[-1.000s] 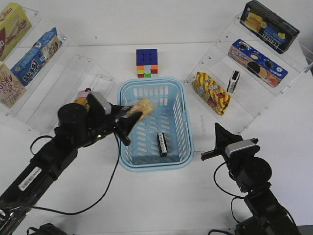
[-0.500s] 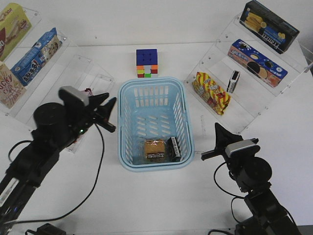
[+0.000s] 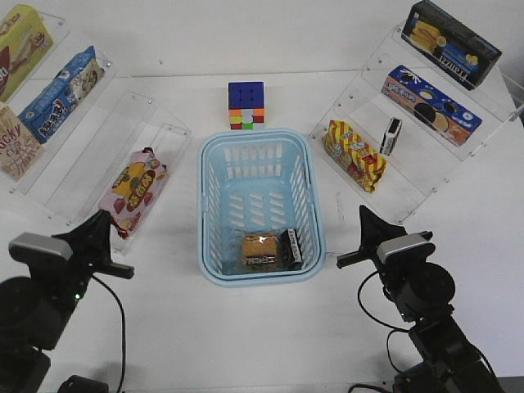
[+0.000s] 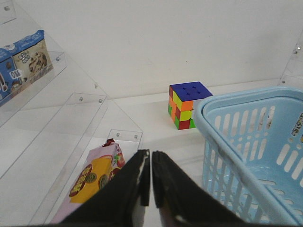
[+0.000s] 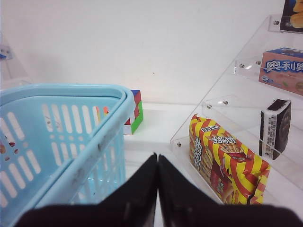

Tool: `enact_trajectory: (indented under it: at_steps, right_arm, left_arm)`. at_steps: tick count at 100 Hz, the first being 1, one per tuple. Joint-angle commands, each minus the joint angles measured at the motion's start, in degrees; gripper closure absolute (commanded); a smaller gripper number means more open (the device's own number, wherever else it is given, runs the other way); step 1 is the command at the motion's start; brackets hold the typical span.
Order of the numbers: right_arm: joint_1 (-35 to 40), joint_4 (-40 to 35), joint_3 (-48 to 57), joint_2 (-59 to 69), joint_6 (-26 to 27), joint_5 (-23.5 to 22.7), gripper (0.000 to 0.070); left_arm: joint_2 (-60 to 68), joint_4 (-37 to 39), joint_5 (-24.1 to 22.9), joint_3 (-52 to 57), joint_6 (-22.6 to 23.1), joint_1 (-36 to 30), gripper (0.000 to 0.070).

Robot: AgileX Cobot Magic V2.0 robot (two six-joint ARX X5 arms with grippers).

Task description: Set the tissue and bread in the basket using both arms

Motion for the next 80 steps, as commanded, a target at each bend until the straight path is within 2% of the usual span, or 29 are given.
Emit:
enact_trajectory:
  at_steps: [1,7,23,47,63,71,80]
  right_arm:
    - [0.31,0.61,0.68,0.31,0.72,0.07,0.0697]
    - [0.31,0.59,0.68,0.31,0.74,0.07,0.0697]
    - [0.31,0.59,0.68,0.33,0.72,0.07,0.0696]
    - [0.31,0.61,0.68,0.33,0.72,0.07,0.0696]
    - [0.31,0.61,0.68,0.31,0.72,0.07,0.0696]
    - [0.31,0.61,0.68,0.33,0.74,0.07,0.0696]
    - [0.31,0.59,0.68,0.33,0.72,0.07,0.0697]
  left_arm:
    - [-2.99,3.96,-0.07,-6.54,-1.31,-0.02,0.0700]
    - [-5.51,4.22,-0.07,-9.25,-1.33,0.00,0.0699]
    - [-8.94,-0.90,-0.02,-9.60,-1.31,0.00,0.0699]
    - [-12.20,-0.50,-0.02,-9.60,-1.14,0.00,0.0699]
    - [-14.05,-0.55,-0.87,-9.81,0.90,0.13,0.0699]
    - [-15.26,0.63,-2.05,-11.63,0.87,0.48,0.0699]
    - [-18.56,7.34,-2.19,-17.92,0.92,2.16,0.0699]
